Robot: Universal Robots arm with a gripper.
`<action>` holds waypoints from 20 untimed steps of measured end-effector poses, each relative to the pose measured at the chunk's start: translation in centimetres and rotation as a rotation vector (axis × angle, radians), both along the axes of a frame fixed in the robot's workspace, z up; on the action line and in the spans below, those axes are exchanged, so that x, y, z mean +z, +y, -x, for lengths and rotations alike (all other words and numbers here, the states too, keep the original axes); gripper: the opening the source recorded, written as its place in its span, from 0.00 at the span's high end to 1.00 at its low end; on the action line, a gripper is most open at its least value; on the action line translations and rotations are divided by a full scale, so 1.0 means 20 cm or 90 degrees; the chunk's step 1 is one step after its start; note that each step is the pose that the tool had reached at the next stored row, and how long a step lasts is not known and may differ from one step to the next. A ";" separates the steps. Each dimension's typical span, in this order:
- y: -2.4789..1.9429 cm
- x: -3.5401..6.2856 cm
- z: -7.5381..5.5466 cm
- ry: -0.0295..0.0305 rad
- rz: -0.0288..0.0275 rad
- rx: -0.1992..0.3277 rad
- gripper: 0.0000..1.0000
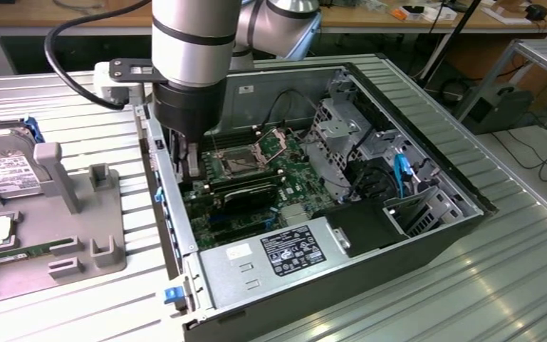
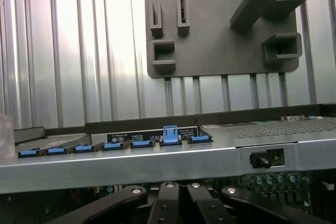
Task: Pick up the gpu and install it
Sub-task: 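Press down on the gpu until it lock into place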
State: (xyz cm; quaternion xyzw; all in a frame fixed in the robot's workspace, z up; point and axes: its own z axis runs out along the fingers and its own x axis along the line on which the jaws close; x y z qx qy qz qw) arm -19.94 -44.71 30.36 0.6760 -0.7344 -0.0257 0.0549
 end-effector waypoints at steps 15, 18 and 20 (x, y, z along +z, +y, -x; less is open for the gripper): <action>0.003 -0.013 -0.07 0.0095 -0.0019 0.000 0.89; 0.003 -0.015 -0.05 0.0109 -0.0019 0.000 0.89; 0.003 -0.017 -0.05 0.0130 -0.0020 0.000 0.89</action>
